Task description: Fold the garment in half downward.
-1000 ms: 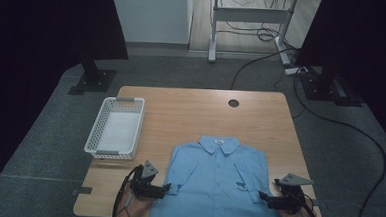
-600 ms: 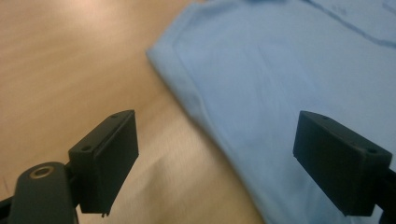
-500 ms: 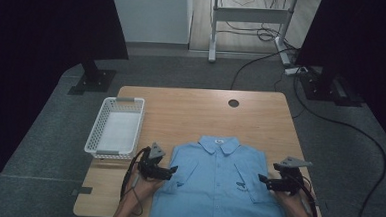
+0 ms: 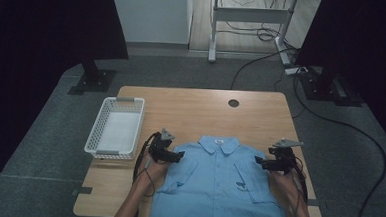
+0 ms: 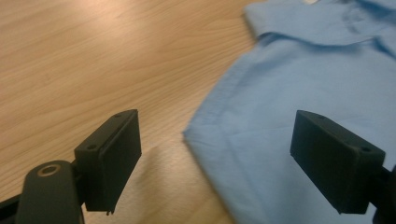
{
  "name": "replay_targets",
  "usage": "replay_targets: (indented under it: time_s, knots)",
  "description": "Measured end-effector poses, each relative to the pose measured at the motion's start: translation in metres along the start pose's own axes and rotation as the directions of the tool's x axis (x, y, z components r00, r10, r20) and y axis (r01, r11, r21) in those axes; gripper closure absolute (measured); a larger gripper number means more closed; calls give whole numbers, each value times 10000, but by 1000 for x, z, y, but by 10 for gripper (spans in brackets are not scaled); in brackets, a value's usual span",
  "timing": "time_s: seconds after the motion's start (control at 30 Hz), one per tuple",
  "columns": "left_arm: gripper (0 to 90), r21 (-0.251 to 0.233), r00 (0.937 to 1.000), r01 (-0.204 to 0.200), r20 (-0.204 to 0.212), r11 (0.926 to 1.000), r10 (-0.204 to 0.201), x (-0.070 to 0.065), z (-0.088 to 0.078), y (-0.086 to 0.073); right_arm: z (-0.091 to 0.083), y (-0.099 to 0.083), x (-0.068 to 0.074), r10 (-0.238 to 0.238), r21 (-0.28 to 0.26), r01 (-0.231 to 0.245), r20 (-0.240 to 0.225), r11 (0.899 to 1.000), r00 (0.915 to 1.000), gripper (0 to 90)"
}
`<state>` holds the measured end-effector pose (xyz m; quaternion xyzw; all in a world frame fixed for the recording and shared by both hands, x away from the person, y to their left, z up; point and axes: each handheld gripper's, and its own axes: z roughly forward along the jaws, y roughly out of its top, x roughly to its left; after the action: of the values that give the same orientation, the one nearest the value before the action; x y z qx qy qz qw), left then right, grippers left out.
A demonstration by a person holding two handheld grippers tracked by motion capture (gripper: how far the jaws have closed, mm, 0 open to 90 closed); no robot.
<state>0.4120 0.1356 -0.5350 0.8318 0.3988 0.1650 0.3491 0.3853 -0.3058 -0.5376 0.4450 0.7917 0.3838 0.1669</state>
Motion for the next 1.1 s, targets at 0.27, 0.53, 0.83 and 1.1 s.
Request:
replay_targets:
  time_s: [0.27, 0.53, 0.83, 1.1]
  knots:
    - [170, 162, 9998, 42, -190, 9999, -39, 8, 10, -10, 13, -3, -10, -240, 136, 239, 78, 9996, 9997, 390]
    - [285, 128, 9998, -164, 78, 9998, 163, 6, 5, -12, 17, -6, -4, -512, 380, 507, 122, 9980, 9986, 574]
    - [752, 310, 9963, -237, 838, 9992, 211, 0, 1, -9, 16, 0, 11, -1060, 860, 1046, 118, 9908, 9943, 864]
    - [893, -425, 9987, -477, 153, 9980, 483, 14, -4, 28, 12, 29, 5, -1313, 473, 1280, 746, 9906, 9885, 874]
